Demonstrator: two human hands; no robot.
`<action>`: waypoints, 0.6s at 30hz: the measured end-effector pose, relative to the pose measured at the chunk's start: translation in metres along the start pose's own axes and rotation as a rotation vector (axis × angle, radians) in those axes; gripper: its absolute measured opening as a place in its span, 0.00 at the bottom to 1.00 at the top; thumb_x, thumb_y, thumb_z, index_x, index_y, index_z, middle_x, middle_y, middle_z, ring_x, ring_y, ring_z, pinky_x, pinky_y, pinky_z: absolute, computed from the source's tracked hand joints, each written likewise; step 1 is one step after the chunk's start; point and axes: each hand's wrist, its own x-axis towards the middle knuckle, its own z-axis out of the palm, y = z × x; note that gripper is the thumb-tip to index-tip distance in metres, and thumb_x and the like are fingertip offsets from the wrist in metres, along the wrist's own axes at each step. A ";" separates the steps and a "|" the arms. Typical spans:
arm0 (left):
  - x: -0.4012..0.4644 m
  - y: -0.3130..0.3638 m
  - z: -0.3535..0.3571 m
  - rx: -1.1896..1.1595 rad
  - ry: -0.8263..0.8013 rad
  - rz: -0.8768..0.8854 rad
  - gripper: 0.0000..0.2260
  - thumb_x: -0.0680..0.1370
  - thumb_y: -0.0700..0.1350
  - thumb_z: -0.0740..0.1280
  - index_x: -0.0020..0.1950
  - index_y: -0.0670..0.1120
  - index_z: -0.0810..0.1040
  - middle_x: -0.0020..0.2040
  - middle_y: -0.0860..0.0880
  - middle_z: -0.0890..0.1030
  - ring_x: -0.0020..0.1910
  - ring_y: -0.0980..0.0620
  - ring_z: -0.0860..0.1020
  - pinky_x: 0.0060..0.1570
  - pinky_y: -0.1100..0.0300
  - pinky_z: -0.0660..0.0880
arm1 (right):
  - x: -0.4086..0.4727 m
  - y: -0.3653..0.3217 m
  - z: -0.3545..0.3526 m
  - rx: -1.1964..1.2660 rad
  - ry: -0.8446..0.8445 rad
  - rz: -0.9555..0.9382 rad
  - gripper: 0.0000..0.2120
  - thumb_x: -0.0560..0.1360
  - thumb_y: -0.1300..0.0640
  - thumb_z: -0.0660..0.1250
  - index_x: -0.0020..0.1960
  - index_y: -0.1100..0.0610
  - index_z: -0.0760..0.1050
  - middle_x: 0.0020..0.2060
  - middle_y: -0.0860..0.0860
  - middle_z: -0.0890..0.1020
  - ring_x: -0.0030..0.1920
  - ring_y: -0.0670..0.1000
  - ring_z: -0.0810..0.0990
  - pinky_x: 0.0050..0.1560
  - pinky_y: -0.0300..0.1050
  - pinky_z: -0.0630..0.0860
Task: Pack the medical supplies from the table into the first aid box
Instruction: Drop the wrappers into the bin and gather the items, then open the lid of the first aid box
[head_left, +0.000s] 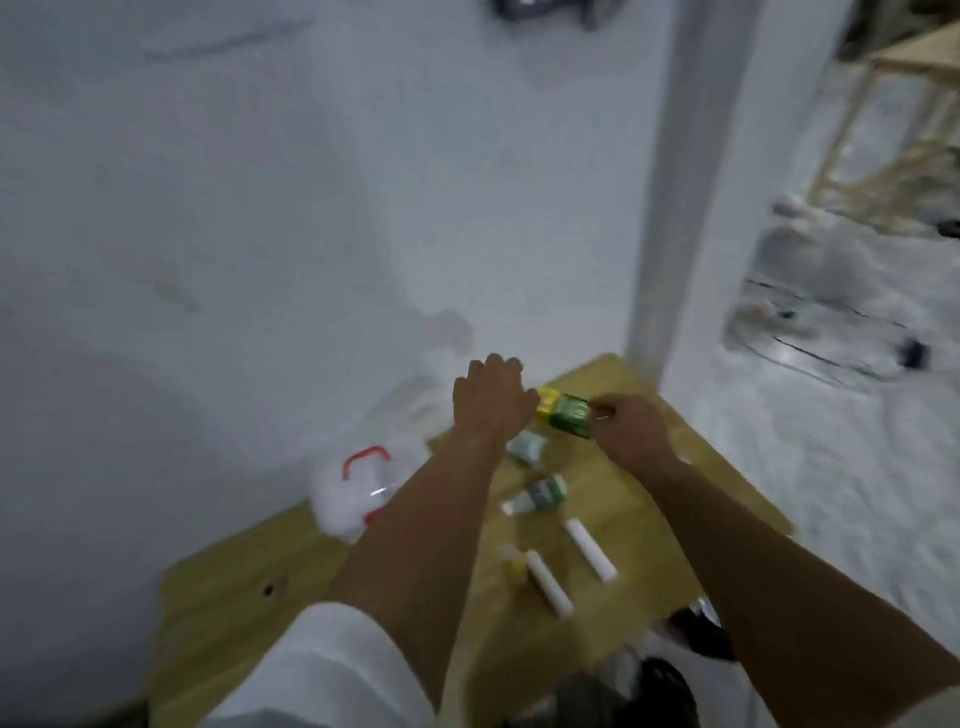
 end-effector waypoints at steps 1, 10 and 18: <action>-0.013 -0.035 -0.006 -0.033 0.021 -0.083 0.22 0.79 0.57 0.63 0.70 0.50 0.75 0.66 0.46 0.75 0.66 0.42 0.72 0.60 0.48 0.71 | -0.002 -0.027 0.015 0.004 -0.032 -0.054 0.14 0.74 0.56 0.71 0.59 0.55 0.85 0.56 0.56 0.87 0.59 0.59 0.84 0.61 0.49 0.77; -0.107 -0.259 0.094 -0.226 0.152 -0.465 0.32 0.77 0.64 0.63 0.77 0.50 0.69 0.78 0.45 0.68 0.75 0.41 0.65 0.70 0.43 0.68 | -0.006 -0.141 0.212 -0.306 -0.429 -0.537 0.33 0.76 0.48 0.73 0.77 0.55 0.68 0.73 0.56 0.72 0.72 0.57 0.72 0.71 0.52 0.70; -0.133 -0.254 0.166 -0.367 0.338 -0.405 0.33 0.77 0.68 0.61 0.79 0.55 0.66 0.82 0.48 0.60 0.78 0.42 0.62 0.74 0.40 0.62 | -0.033 -0.100 0.270 -0.538 -0.221 -0.707 0.49 0.68 0.41 0.80 0.80 0.53 0.59 0.78 0.58 0.63 0.79 0.62 0.60 0.73 0.60 0.69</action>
